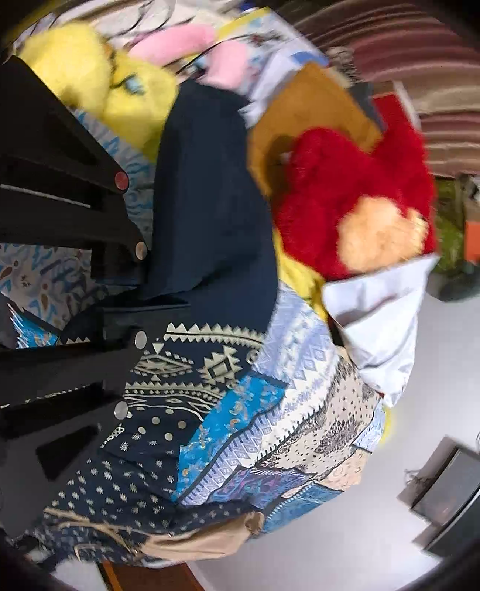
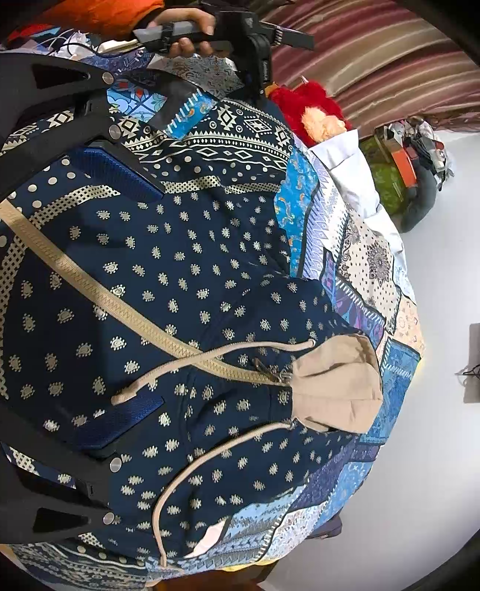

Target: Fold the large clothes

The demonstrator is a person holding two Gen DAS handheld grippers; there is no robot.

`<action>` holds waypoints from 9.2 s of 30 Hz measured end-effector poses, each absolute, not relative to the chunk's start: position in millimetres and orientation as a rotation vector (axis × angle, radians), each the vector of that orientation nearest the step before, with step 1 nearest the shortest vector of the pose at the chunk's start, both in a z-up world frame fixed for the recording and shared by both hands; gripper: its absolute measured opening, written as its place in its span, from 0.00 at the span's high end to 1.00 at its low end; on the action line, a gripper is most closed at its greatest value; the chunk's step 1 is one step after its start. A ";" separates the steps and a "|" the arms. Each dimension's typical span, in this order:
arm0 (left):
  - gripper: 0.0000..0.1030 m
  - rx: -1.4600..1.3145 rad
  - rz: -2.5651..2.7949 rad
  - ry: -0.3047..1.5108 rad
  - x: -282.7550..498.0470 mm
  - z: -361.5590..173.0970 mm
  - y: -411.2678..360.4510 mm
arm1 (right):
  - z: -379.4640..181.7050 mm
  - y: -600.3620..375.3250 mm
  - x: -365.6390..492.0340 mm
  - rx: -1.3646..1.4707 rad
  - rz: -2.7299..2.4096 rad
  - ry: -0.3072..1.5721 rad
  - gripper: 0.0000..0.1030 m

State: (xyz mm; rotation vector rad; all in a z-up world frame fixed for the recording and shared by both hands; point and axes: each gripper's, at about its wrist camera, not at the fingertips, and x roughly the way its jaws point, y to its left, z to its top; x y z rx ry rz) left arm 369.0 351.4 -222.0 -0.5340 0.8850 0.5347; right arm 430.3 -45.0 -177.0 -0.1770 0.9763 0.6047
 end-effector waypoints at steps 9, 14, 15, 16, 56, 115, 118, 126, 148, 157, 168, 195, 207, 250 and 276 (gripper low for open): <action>0.96 -0.254 0.353 0.776 397.6 -151.5 252.2 | -151.0 -79.0 426.7 -0.144 0.566 0.936 0.00; 0.95 -0.167 0.215 0.851 415.9 -166.6 182.9 | -140.1 -104.3 423.9 -0.105 0.539 0.938 0.00; 0.95 -0.174 0.191 0.882 419.5 -176.8 175.6 | -136.9 -111.7 421.5 -0.097 0.531 0.935 0.00; 0.95 -0.187 0.176 0.922 424.3 -189.5 169.7 | -135.1 -117.3 419.3 -0.092 0.524 0.932 0.00; 0.88 -0.617 0.514 0.904 366.2 -237.1 365.6 | -157.0 -160.5 426.8 -0.031 0.430 0.988 0.00; 0.13 -0.058 0.184 1.171 340.1 -267.8 196.8 | -205.4 -223.0 461.7 -0.030 0.332 1.158 0.35; 0.13 -0.036 0.145 1.149 341.8 -280.6 192.1 | -218.9 -226.7 464.9 0.018 0.316 1.183 0.45; 0.50 0.008 0.277 1.100 376.6 -293.5 179.2 | -193.8 -219.4 455.4 -0.078 0.319 1.070 0.91; 0.43 0.005 0.319 1.181 362.7 -284.5 175.7 | -214.1 -254.3 442.6 -0.393 0.139 1.070 0.91; 0.29 0.033 0.251 1.129 330.1 -230.1 157.2 | -189.5 -288.8 434.9 -0.253 0.090 1.043 0.91; 0.19 0.068 0.123 1.050 380.7 -188.6 88.6 | -210.4 -317.5 444.5 -0.328 0.079 1.070 0.91; 0.16 0.185 -0.191 1.115 489.7 -230.5 -127.5 | -265.2 -512.3 459.1 0.667 0.055 1.124 0.29; 0.16 0.133 -0.147 1.048 472.0 -193.9 -87.2 | -234.6 -506.3 476.9 0.734 0.040 0.984 0.94; 0.15 0.010 -0.088 0.989 369.2 -144.9 36.5 | -170.1 -210.9 382.9 0.181 0.456 1.218 0.94; 0.90 0.246 -0.300 0.967 468.8 -173.8 -197.7 | -200.5 -392.2 381.8 0.206 0.187 1.160 0.94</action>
